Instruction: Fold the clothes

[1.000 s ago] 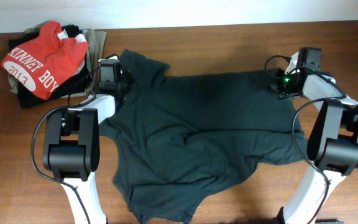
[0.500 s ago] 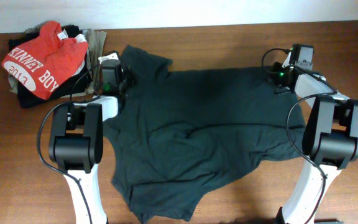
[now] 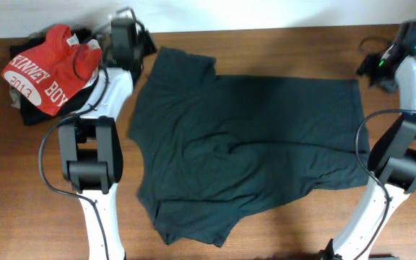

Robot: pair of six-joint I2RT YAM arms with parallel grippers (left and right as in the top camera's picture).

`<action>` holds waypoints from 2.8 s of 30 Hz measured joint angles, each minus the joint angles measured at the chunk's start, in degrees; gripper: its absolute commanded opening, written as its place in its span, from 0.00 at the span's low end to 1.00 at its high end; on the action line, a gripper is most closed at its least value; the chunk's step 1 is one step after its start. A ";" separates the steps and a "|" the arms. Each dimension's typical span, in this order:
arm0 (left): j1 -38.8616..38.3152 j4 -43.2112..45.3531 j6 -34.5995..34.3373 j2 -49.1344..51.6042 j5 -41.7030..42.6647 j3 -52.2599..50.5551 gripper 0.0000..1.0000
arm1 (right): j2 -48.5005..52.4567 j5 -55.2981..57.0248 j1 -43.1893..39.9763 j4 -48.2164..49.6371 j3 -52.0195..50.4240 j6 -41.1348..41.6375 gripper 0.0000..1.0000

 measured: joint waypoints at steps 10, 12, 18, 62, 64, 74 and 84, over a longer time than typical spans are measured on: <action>-0.04 -60.70 0.61 -0.02 6.49 45.31 0.99 | -1.16 -7.61 -0.13 -38.64 48.74 -0.17 0.99; -0.04 -68.50 0.61 -0.02 6.82 50.34 0.99 | -1.18 -9.07 -0.13 -42.71 52.78 0.00 0.99; -0.09 -88.91 0.63 -0.02 1.79 65.20 0.99 | -3.15 -12.98 -0.13 -43.43 55.32 1.53 0.99; -14.14 -60.22 6.27 -44.85 21.38 -61.61 0.99 | -61.68 -4.96 0.74 -29.73 -43.15 -1.46 0.99; -14.14 -56.76 5.90 -44.94 20.76 -63.56 0.99 | -61.53 -4.96 0.74 -29.75 -43.15 -1.49 0.99; -14.14 -50.71 3.85 -45.16 18.49 -68.46 0.83 | -61.27 -4.96 0.74 -28.98 -43.15 -2.99 0.98; -14.14 -51.84 3.87 -50.45 18.60 -68.50 0.70 | -61.27 -4.96 0.74 -28.22 -43.15 -3.19 0.99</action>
